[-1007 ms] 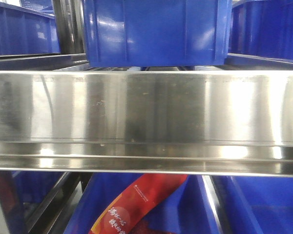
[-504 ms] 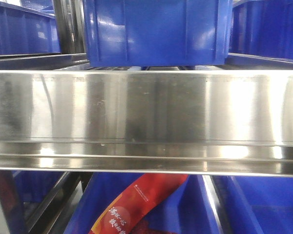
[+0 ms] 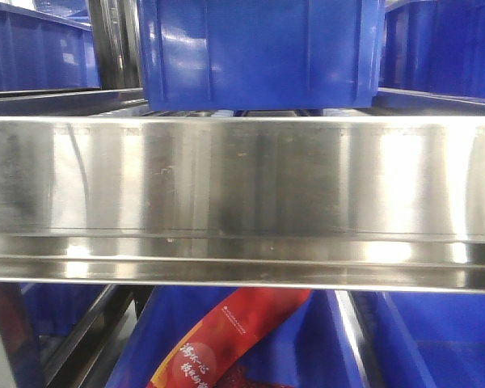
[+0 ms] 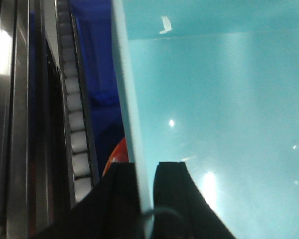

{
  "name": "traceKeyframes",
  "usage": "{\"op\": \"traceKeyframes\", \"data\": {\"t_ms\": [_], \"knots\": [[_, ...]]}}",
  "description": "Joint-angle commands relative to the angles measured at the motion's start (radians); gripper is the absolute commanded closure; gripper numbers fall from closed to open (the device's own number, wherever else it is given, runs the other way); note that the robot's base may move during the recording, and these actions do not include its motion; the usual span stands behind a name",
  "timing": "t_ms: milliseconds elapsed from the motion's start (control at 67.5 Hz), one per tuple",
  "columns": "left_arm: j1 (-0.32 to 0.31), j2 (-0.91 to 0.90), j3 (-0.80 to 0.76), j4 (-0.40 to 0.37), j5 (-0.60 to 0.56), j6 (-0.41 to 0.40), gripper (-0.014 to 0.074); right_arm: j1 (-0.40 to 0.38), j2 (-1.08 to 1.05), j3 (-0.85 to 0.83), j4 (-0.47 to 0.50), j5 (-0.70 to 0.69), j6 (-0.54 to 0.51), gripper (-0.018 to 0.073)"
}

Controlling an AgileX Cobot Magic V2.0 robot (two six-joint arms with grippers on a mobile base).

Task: Fetch blue bin and place on conveyor start
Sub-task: 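Lift the light-blue bin up and pull it off the shelf, then hold the bin with both grippers while the base turns and drives away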

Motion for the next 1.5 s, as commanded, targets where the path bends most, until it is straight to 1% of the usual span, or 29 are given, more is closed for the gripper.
{"op": "traceKeyframes", "data": {"t_ms": [0,281,844,978,1481], "knots": [[0.009,-0.013,-0.005,0.047,-0.062,0.01,0.0707,-0.01,-0.015,0.0,-0.082,-0.068,-0.028,0.0711],[0.009,-0.013,-0.005,0.047,-0.208,0.01,0.0707,-0.01,-0.015,0.0,-0.082,-0.165,-0.028,0.0711],[0.009,-0.013,-0.005,0.047,-0.472,0.01,0.0707,-0.01,-0.015,0.0,-0.082,-0.17,-0.028,0.0711],[0.009,-0.013,-0.005,0.047,-0.487,0.01,0.0707,-0.01,-0.015,0.0,-0.082,-0.17,-0.028,0.0711],[0.009,-0.013,-0.005,0.047,-0.487,0.01,0.0707,-0.01,-0.015,0.0,-0.082,-0.17,-0.028,0.0711]]}}
